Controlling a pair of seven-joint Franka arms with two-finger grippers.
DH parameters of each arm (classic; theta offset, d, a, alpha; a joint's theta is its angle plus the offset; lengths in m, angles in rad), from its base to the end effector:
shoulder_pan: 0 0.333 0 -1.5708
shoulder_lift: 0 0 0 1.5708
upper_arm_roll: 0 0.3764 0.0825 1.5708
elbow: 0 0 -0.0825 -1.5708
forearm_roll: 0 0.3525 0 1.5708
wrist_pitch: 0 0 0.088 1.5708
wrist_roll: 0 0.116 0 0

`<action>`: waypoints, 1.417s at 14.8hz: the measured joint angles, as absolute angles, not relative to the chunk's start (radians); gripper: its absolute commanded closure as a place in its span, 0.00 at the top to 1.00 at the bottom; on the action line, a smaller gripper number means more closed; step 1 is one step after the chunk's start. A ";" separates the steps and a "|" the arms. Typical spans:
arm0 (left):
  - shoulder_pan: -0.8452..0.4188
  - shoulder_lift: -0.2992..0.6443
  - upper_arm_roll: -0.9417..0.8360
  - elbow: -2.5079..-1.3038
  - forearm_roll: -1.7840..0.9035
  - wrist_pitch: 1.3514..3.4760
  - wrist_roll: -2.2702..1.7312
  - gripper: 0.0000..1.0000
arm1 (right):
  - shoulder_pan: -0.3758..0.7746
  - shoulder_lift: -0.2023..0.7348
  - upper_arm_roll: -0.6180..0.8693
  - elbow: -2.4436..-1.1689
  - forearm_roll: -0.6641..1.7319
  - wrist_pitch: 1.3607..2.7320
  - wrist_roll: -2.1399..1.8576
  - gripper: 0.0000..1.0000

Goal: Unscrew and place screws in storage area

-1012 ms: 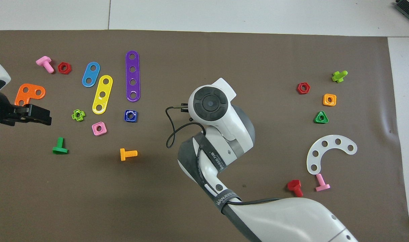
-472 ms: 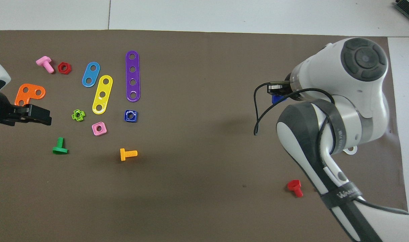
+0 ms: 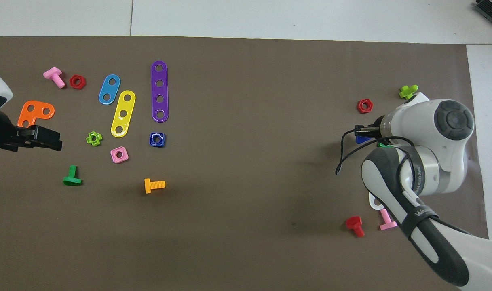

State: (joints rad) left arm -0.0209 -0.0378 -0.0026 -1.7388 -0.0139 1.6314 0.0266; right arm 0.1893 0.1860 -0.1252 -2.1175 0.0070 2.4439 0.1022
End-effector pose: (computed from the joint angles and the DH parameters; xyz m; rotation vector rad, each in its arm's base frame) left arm 0.5080 -0.0135 0.6265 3.1249 -0.0762 -0.1088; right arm 0.5698 0.0397 0.4114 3.1268 -0.0616 0.2238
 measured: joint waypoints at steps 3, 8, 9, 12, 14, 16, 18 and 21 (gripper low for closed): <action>-0.021 -0.038 -0.003 -1.739 -0.014 1.631 0.027 1.00 | 0.182 0.186 -0.125 -2.192 0.013 2.535 0.099 0.00; -0.021 -0.038 -0.003 -1.739 -0.014 1.631 0.027 1.00 | 0.181 0.191 -0.121 -2.208 0.051 2.555 0.099 1.00; -0.021 -0.038 -0.003 -1.739 -0.014 1.631 0.027 1.00 | 0.181 0.191 -0.120 -2.207 0.054 2.555 0.099 1.00; -0.021 -0.038 -0.003 -1.739 -0.014 1.631 0.027 1.00 | 0.184 0.175 -0.115 -2.152 0.054 2.491 0.099 1.00; -0.021 -0.038 -0.003 -1.739 -0.014 1.631 0.027 1.00 | 0.181 0.146 -0.119 -2.042 0.054 2.322 0.099 1.00; -0.021 -0.038 -0.003 -1.739 -0.014 1.631 0.027 1.00 | 0.176 0.104 -0.134 -1.927 0.046 2.145 0.099 1.00; -0.021 -0.038 -0.003 -1.739 -0.014 1.631 0.027 1.00 | 0.163 0.053 -0.144 -1.834 0.010 1.987 0.099 1.00; -0.021 -0.038 -0.003 -1.739 -0.014 1.631 0.027 1.00 | 0.147 -0.003 -0.145 -1.716 -0.001 1.750 0.099 1.00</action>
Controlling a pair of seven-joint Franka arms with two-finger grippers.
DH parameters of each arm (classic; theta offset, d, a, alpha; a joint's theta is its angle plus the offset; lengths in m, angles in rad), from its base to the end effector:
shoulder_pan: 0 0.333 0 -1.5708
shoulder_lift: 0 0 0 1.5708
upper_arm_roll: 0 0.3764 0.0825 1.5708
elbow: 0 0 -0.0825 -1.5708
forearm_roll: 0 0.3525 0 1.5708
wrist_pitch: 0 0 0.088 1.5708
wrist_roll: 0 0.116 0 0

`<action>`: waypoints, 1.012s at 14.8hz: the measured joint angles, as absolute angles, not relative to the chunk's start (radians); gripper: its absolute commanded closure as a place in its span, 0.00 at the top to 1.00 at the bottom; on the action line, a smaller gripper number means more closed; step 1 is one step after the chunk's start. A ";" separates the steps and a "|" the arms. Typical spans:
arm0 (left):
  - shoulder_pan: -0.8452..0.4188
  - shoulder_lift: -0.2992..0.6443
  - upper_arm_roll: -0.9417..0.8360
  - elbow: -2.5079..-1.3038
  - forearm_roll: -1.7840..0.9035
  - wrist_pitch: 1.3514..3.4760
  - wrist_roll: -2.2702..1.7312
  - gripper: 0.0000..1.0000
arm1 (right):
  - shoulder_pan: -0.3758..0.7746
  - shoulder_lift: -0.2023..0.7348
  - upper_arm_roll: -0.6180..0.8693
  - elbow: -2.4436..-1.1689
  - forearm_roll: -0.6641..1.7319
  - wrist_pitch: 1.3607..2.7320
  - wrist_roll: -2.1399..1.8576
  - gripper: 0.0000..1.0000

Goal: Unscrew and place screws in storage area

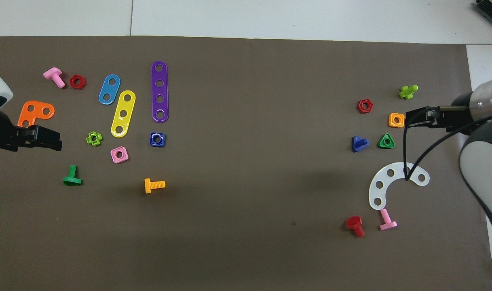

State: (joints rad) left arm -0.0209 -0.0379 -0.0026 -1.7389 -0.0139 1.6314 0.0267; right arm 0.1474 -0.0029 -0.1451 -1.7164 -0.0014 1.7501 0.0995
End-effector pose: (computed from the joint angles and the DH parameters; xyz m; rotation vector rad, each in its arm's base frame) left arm 0.5080 -0.0135 0.6265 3.1249 -0.0764 -0.1088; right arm 0.5343 0.0010 0.6284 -3.1365 0.1522 -0.0574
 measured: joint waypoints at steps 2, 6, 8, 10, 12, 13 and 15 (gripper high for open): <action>-0.021 -0.038 -0.003 -1.739 -0.014 1.631 0.027 1.00 | 0.147 -0.018 -0.145 -1.644 -0.004 1.615 0.100 1.00; -0.021 -0.038 -0.003 -1.739 -0.014 1.631 0.027 1.00 | 0.147 -0.034 -0.145 -1.589 -0.004 1.535 0.134 1.00; -0.021 -0.038 -0.003 -1.739 -0.014 1.631 0.027 1.00 | 0.147 -0.034 -0.145 -1.596 -0.004 1.535 0.150 1.00; -0.021 -0.038 -0.003 -1.739 -0.014 1.631 0.027 1.00 | 0.142 -0.034 -0.143 -1.601 -0.004 1.526 0.152 1.00; -0.021 -0.038 -0.003 -1.739 -0.014 1.631 0.027 1.00 | 0.108 -0.035 -0.123 -1.603 -0.004 1.508 0.151 1.00; -0.021 -0.038 -0.003 -1.739 -0.014 1.631 0.027 1.00 | 0.081 -0.035 -0.101 -1.606 -0.004 1.507 0.148 1.00; -0.021 -0.038 -0.003 -1.739 -0.014 1.631 0.027 1.00 | 0.048 -0.037 -0.069 -1.611 -0.004 1.507 0.146 1.00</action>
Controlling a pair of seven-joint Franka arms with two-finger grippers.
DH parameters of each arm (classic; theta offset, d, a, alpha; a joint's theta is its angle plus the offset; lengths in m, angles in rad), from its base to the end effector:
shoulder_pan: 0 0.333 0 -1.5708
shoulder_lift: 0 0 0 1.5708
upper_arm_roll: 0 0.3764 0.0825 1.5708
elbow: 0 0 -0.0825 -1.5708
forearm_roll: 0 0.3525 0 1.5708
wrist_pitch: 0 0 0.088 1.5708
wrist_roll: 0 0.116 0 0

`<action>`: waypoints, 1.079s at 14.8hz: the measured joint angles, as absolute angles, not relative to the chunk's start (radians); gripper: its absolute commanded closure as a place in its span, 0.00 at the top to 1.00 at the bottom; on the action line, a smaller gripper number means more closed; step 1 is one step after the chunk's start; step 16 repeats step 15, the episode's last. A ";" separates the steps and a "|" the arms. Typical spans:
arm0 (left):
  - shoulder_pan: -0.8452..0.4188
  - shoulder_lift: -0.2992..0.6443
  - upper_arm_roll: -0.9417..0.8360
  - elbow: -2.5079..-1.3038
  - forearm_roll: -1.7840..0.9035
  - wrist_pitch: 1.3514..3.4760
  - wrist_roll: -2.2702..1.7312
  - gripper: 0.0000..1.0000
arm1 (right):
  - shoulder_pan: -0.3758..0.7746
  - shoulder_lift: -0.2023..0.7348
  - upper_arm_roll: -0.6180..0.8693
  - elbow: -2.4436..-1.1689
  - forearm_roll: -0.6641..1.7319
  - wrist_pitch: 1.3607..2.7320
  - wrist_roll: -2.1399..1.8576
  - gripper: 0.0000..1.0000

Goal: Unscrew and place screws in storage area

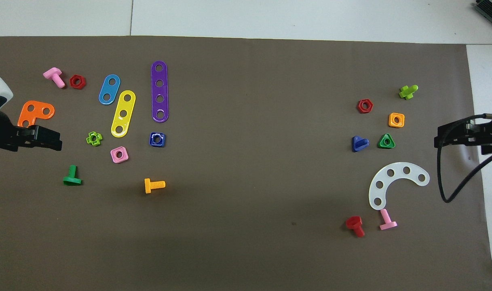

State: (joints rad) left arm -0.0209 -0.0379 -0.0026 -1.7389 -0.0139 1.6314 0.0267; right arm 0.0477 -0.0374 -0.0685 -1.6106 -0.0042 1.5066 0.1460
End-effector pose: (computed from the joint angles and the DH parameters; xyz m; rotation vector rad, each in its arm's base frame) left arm 0.5080 -0.0135 0.6265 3.1249 -0.0764 -0.1088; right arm 0.5010 -0.0118 0.6722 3.1232 -0.2611 -0.1042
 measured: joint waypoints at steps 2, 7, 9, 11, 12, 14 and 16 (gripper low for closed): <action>-0.021 -0.038 -0.003 -1.739 -0.014 1.631 0.027 1.00 | 0.044 -0.041 -0.060 -1.612 -0.004 1.507 0.141 1.00; -0.021 -0.038 -0.003 -1.739 -0.014 1.631 0.027 1.00 | 0.014 -0.046 -0.032 -1.612 -0.005 1.511 0.123 1.00; -0.021 -0.038 -0.003 -1.739 -0.014 1.631 0.027 1.00 | 0.007 -0.046 -0.027 -1.612 -0.006 1.522 0.102 1.00; -0.021 -0.038 -0.003 -1.739 -0.014 1.631 0.027 1.00 | 0.007 -0.046 -0.026 -1.612 -0.006 1.542 0.076 1.00; -0.021 -0.038 -0.003 -1.739 -0.014 1.631 0.027 1.00 | 0.007 -0.046 -0.026 -1.612 -0.007 1.542 0.071 1.00; -0.021 -0.038 -0.003 -1.739 -0.014 1.631 0.027 1.00 | 0.006 -0.046 -0.026 -1.612 -0.008 1.542 0.069 1.00; -0.021 -0.038 -0.003 -1.739 -0.014 1.631 0.027 1.00 | 0.003 -0.046 -0.026 -1.612 -0.009 1.542 0.069 1.00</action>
